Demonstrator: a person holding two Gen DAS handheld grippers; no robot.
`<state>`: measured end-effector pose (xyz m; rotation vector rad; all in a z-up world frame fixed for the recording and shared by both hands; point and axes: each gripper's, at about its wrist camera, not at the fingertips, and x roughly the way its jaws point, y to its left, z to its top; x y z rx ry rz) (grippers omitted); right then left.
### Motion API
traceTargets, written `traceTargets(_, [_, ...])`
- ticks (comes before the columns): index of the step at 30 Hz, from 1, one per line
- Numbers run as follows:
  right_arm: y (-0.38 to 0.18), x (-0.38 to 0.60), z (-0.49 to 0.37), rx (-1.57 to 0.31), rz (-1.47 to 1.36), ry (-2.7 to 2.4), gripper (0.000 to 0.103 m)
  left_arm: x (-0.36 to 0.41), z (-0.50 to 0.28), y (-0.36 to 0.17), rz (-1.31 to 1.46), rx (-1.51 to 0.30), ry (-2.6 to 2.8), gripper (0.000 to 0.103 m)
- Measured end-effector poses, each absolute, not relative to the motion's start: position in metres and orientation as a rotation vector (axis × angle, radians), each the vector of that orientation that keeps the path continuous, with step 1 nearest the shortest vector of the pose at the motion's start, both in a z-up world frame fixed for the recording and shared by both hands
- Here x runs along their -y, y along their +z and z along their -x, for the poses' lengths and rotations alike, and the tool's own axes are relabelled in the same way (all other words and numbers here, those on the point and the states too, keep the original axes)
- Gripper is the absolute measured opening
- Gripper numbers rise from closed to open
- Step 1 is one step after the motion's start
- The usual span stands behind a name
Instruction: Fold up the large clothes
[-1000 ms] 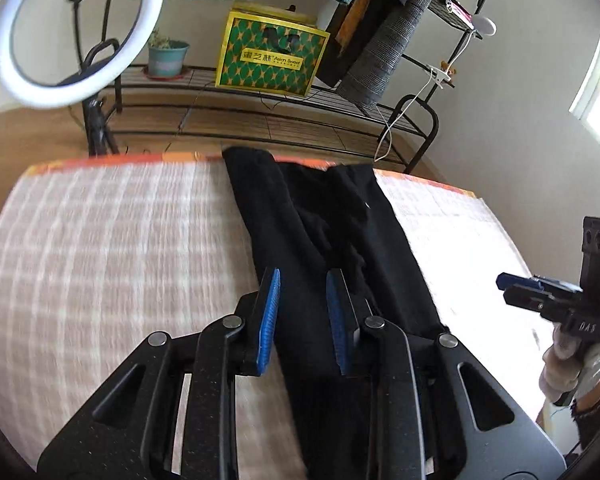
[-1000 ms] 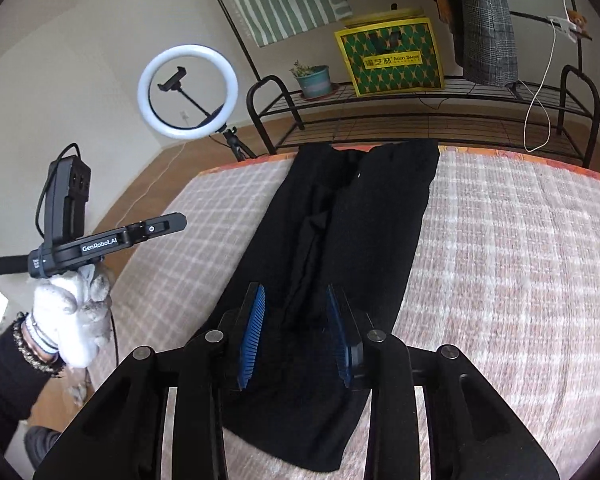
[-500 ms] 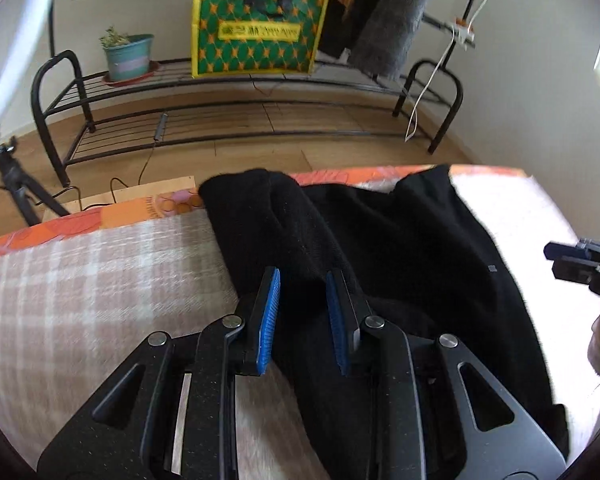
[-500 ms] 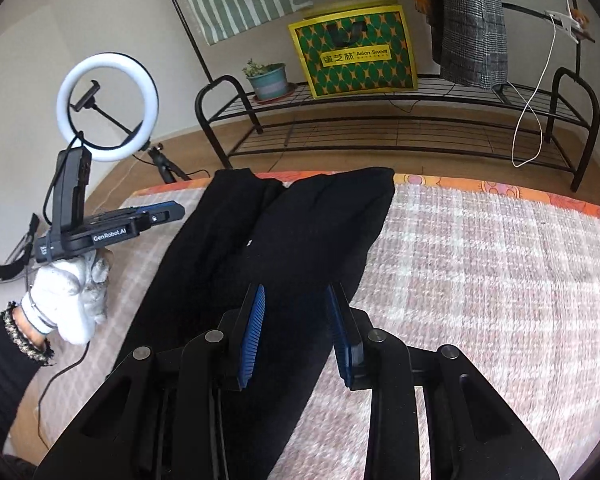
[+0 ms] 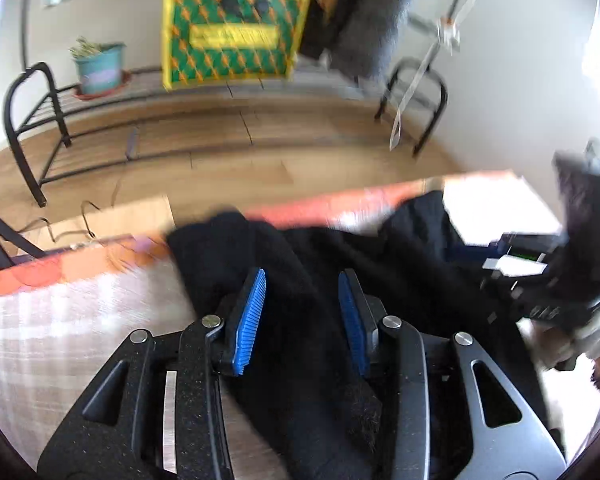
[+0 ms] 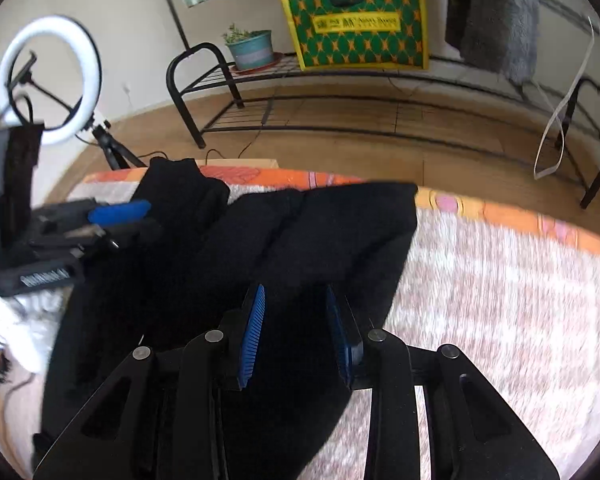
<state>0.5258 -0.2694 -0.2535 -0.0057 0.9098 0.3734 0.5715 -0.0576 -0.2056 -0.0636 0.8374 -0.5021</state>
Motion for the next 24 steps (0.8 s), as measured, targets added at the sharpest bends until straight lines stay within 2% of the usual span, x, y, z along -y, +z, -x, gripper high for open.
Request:
traceTargets(4, [-0.242,0.29,-0.518,-0.859,-0.061,0.409,0.032,0.002,-0.578,-0.198,0.179,-0.822,-0.437,0.038])
traceTargets(5, [-0.24,0.299,-0.518,-0.846,-0.078,0.385,0.035,-0.007,-0.581,-0.202,0.207,-0.838,-0.43,0.038])
traceTargets(7, [-0.241,0.319,-0.522,-0.836,-0.138,0.344,0.049,-0.018,-0.586,-0.215,0.261,-0.882,-0.433,0.038])
traceTargets(11, [-0.25,0.341,-0.537,-0.87,-0.265,0.322,0.05,-0.002,-0.597,-0.234,0.222,-0.931,-0.438,0.038])
traceTargets(15, [-0.256,0.335,-0.553,-0.903,-0.23,0.311,0.05,0.021,-0.609,-0.244,0.192,-0.943,-0.412,0.038])
traceTargets(17, [-0.258,0.325,-0.561,-0.907,-0.21,0.319,0.05,0.033,-0.612,-0.244,0.154,-0.943,-0.421,0.031])
traceTargets(18, [-0.258,0.322,-0.563,-0.905,-0.199,0.322,0.052,0.039,-0.614,-0.244,0.134,-0.94,-0.417,0.024])
traceTargets(19, [-0.258,0.316,-0.567,-0.907,-0.182,0.329,0.052,0.044,-0.615,-0.244,0.124,-0.941,-0.417,0.013])
traceTargets(20, [-0.257,0.31,-0.568,-0.906,-0.158,0.328,0.052,0.047,-0.615,-0.243,0.131,-0.943,-0.422,0.011])
traceTargets(21, [-0.257,0.306,-0.569,-0.905,-0.144,0.325,0.051,0.049,-0.615,-0.24,0.137,-0.937,-0.425,0.009])
traceTargets(23, [-0.257,0.297,-0.57,-0.912,-0.124,0.349,0.028,0.049,-0.612,-0.231,0.149,-0.911,-0.431,0.006])
traceTargets(24, [-0.256,0.295,-0.571,-0.913,-0.127,0.355,0.008,0.048,-0.612,-0.226,0.161,-0.899,-0.435,0.005])
